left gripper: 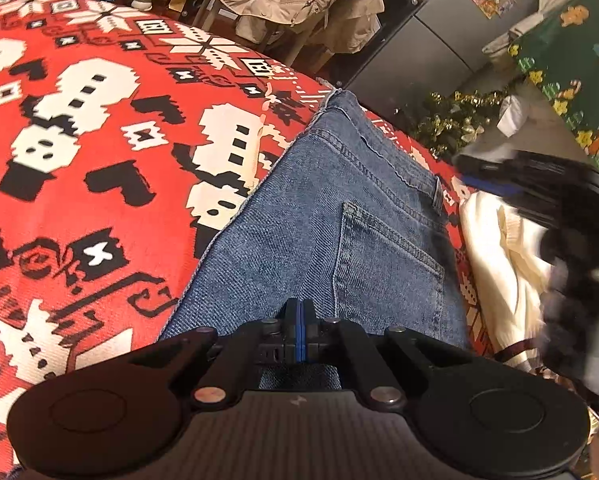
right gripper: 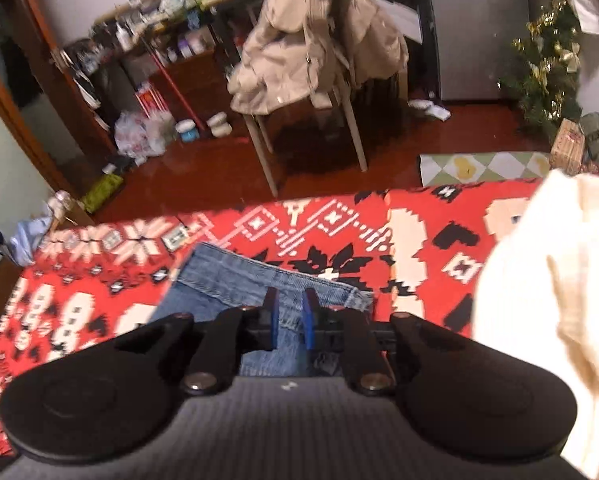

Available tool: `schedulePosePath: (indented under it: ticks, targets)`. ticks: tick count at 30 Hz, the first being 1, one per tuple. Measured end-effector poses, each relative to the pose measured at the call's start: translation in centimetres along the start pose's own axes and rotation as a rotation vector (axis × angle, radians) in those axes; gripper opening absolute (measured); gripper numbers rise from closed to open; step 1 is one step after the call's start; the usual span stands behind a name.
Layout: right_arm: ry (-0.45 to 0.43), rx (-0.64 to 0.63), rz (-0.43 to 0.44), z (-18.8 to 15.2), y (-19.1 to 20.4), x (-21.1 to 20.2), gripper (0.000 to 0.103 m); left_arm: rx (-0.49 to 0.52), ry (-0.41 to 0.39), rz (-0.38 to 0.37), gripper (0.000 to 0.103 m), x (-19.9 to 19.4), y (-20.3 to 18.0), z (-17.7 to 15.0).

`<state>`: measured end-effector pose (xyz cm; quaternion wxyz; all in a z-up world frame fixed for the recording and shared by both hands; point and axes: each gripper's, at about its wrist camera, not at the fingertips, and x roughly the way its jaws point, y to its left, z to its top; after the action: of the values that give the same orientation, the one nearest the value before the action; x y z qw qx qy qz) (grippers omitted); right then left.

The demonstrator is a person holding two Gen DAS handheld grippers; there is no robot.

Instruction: Fold clothes

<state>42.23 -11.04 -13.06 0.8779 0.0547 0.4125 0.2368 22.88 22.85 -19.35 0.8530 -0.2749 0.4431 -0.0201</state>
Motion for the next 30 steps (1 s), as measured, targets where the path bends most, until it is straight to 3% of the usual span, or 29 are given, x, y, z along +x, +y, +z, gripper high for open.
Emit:
schedulePosePath:
  ticks: [3,5,7,8,9,10,12,16,21,30]
  targets:
    - [-0.053,-0.051,0.019,-1.2,0.4,-4.6,0.029,0.075,-0.008,0.049,0.003,-0.5,-1.3,-0.3]
    - [-0.088,-0.089,0.024,-2.5,0.8,-7.9,0.038,0.128,-0.046,0.064,0.009,-1.7,-2.4,-1.1]
    - [-0.119,-0.139,0.021,-4.3,1.6,-11.1,0.051,0.168,-0.091,0.071,0.022,-3.2,-3.2,-2.0]
    - [-0.13,-0.151,0.022,-5.1,1.9,-12.4,0.056,0.169,-0.122,0.069,0.04,-4.2,-3.5,-2.6]
    - [-0.141,-0.162,0.023,-5.8,2.2,-13.8,0.07,0.17,-0.153,0.066,0.057,-5.2,-3.8,-3.3]
    - [-0.153,-0.179,0.021,-6.8,2.5,-15.0,0.086,0.169,-0.186,0.07,0.063,-6.3,-3.9,-4.0]
    - [-0.197,-0.212,0.013,-8.8,3.1,-17.7,0.1,0.177,-0.238,0.073,0.074,-8.3,-4.1,-5.5]
    - [-0.229,-0.22,0.018,-13.0,4.0,-20.6,0.102,0.201,-0.271,0.085,0.082,-10.5,-4.3,-8.3]
    - [-0.265,-0.229,0.003,-18.6,4.8,-23.1,0.102,0.245,-0.346,0.151,0.091,-12.2,-4.1,-11.8]
    - [-0.228,-0.21,-0.029,-25.6,5.9,-23.1,0.102,0.225,-0.449,0.215,0.091,-12.5,-3.0,-16.5]
